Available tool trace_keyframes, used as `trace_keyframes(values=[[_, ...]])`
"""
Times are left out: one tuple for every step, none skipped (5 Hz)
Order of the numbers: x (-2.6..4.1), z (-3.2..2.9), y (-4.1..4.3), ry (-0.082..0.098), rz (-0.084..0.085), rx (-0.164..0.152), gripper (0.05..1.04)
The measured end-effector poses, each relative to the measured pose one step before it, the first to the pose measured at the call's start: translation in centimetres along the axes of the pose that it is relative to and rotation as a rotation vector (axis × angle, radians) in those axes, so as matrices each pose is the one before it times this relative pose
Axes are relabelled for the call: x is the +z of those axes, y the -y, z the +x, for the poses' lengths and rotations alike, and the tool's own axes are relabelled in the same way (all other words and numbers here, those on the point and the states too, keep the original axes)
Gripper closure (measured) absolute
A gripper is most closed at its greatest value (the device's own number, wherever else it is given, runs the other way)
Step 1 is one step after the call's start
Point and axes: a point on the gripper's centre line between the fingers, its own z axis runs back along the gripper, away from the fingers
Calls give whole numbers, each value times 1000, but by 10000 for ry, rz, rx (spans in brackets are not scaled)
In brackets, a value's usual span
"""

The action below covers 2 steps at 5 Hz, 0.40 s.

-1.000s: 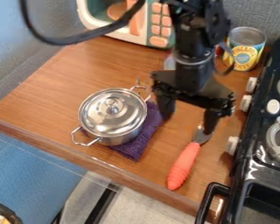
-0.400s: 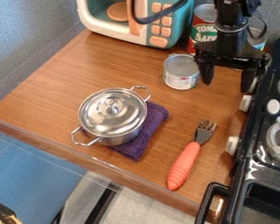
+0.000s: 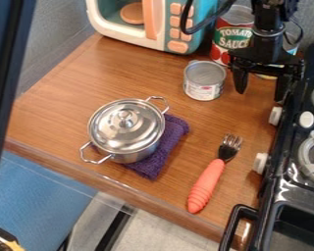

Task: Move the can to the left side of the table

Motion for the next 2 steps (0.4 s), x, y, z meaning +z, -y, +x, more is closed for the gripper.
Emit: trace_keyframes(values=[[2,55,-103,-60,3,20,86],[27,247,-557,-48,24,138,87]])
